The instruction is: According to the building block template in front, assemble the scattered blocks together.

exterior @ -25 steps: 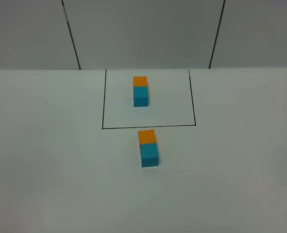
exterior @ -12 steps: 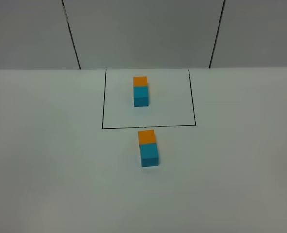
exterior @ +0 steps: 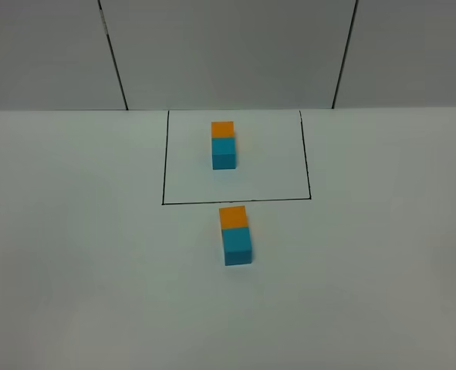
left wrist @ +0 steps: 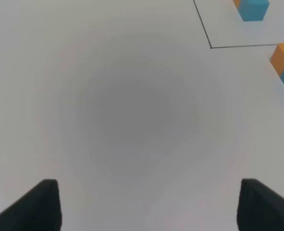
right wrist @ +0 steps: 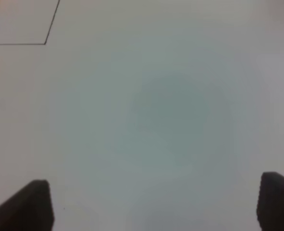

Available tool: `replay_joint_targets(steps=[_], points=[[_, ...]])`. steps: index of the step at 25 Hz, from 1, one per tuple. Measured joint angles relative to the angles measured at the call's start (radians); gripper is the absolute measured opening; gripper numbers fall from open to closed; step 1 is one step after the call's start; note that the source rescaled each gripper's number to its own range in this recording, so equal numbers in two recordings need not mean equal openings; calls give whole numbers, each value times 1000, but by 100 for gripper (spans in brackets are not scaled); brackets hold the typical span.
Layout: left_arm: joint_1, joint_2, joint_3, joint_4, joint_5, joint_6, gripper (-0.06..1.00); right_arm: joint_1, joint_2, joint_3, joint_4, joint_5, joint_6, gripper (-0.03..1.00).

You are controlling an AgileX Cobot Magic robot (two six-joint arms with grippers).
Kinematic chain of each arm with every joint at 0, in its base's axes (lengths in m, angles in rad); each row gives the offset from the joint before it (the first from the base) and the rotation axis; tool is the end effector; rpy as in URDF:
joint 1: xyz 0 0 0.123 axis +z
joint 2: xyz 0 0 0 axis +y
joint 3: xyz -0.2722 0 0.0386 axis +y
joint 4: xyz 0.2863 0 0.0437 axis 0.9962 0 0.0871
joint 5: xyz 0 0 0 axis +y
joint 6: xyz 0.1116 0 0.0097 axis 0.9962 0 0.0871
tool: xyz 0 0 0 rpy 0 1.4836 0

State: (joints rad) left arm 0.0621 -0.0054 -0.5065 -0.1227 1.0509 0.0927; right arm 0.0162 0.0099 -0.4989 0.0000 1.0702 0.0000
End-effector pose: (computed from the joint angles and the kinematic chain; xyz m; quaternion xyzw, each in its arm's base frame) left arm 0.0568 -0.0084 0.2901 0.0154 0.8458 -0.0201 0.5329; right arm 0.0590 0.0010 0.2842 -0.0070 0.8585 0.0042 0.5127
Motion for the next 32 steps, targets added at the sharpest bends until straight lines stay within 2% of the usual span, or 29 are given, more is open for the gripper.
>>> replay_joint_targets(steps=[32], points=[[0, 0, 0, 0, 0, 1, 68, -33, 0, 0, -6, 0, 12, 73]])
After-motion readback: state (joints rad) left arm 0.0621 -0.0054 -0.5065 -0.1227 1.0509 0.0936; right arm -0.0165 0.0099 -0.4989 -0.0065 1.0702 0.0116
